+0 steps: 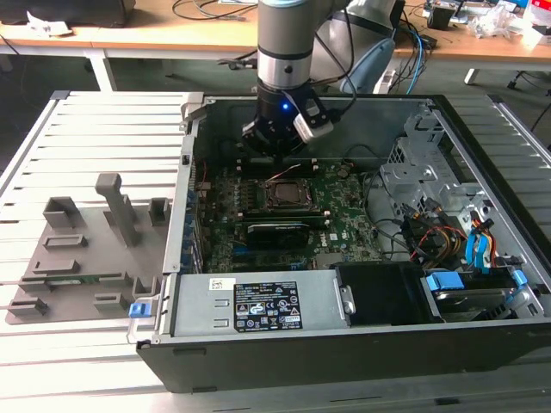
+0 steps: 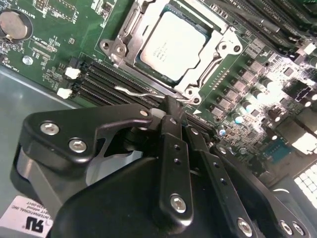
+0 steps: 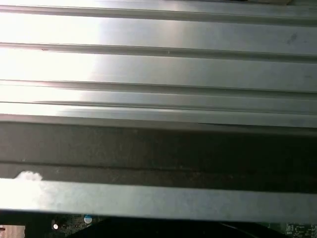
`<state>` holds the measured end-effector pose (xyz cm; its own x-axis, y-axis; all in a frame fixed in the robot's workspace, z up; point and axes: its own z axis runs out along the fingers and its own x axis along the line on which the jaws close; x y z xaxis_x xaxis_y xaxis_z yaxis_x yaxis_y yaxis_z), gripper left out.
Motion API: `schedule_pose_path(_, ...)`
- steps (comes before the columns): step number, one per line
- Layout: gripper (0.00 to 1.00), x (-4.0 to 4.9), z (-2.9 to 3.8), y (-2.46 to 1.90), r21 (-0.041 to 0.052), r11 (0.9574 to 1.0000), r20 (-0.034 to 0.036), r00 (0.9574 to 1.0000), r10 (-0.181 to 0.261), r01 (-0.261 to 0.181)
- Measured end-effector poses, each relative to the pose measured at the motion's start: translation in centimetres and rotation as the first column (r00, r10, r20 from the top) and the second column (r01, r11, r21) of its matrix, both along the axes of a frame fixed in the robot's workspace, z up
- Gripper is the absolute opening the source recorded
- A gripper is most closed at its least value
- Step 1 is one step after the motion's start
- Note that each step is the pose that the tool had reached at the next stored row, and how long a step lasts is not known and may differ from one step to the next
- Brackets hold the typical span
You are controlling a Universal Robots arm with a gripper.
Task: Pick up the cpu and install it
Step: 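Install the first cpu locking lever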
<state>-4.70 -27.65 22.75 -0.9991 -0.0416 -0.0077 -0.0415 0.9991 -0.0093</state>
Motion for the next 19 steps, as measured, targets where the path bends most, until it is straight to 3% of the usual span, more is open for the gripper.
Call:
schedule_pose_path(5, 0.11, -0.01, -0.25, 0.24, -0.0010, 0.9989, -0.0001, 0.9989, 0.048, -0.048)
schedule_pose_path(15, 0.11, 0.38, -0.64, 0.30, -0.0028, 0.9988, -0.0002, 0.9988, 0.050, -0.050)
schedule_pose_path(19, 0.11, 1.01, -0.80, 0.30, -0.0033, 0.9988, -0.0003, 0.9988, 0.050, -0.050)
